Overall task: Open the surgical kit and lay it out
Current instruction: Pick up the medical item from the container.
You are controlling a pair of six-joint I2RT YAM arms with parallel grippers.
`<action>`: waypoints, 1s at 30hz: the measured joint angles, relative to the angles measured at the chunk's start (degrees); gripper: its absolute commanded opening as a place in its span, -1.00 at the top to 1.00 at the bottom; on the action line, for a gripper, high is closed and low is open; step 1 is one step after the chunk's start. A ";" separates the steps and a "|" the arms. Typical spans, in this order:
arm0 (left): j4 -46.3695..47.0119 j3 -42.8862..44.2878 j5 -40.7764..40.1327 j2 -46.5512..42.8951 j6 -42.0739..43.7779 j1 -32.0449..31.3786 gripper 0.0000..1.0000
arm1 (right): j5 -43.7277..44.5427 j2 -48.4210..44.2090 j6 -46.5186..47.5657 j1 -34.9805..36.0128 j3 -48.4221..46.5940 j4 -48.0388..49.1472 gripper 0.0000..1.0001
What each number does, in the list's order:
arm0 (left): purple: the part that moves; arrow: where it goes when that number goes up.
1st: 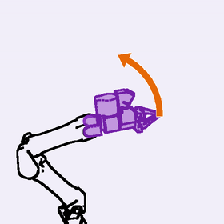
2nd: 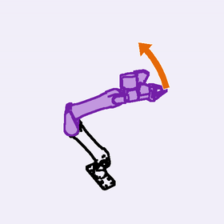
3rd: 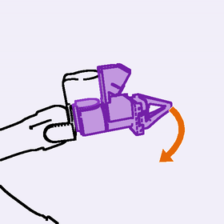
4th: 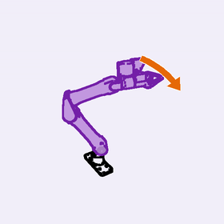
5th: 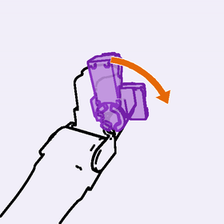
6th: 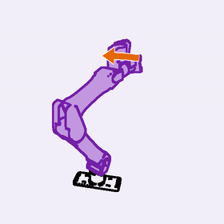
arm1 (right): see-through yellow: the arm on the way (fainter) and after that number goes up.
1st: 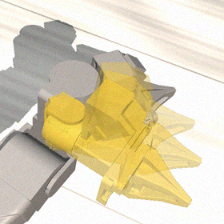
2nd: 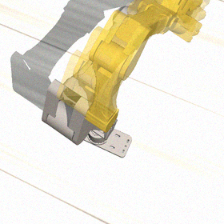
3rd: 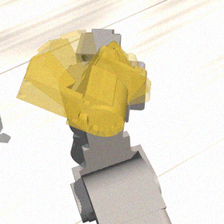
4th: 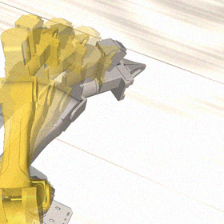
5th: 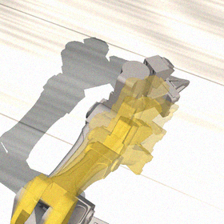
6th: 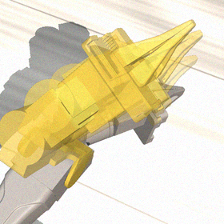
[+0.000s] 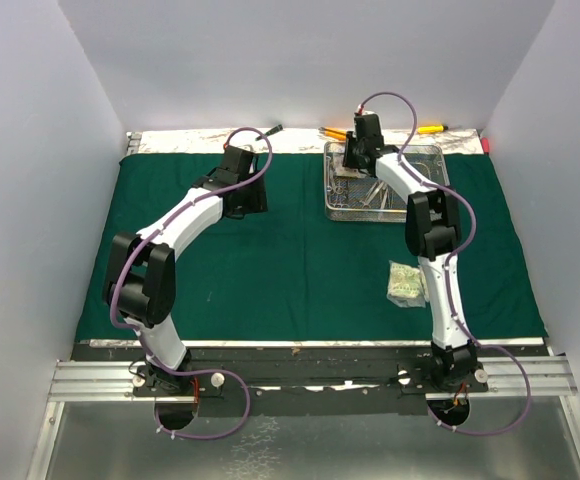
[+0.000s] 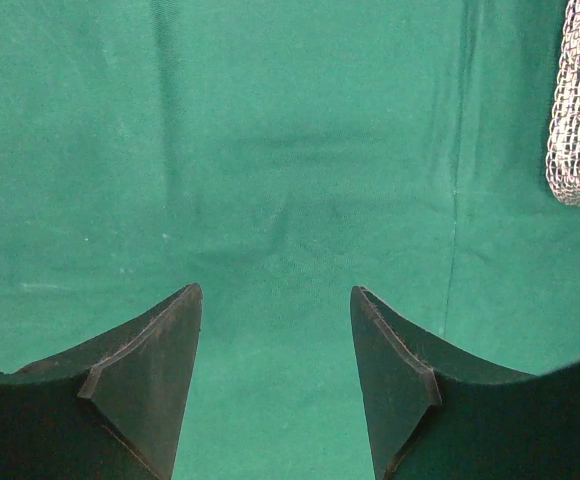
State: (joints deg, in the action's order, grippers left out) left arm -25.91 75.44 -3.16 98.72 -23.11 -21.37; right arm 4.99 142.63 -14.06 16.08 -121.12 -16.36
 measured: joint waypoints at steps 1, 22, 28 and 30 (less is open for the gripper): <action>-0.02 0.04 0.00 0.09 0.00 0.00 -0.26 | 0.00 0.20 0.20 0.00 -0.04 0.00 0.52; -0.15 0.55 0.00 0.20 0.07 0.00 -0.26 | -0.44 -16.55 1.05 0.00 9.07 -5.27 0.99; -0.22 0.55 0.09 -0.79 0.28 0.00 -0.26 | -7.61 -34.47 6.12 0.37 25.00 -6.05 0.99; -0.20 0.55 0.15 -1.29 0.31 0.00 -0.26 | -8.68 -38.07 7.15 1.03 29.03 -6.75 0.99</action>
State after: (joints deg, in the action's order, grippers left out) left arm -26.11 75.99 -3.01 97.43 -22.81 -21.37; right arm -3.68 104.55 -6.92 17.10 -92.09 -23.11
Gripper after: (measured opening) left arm 0.629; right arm 0.008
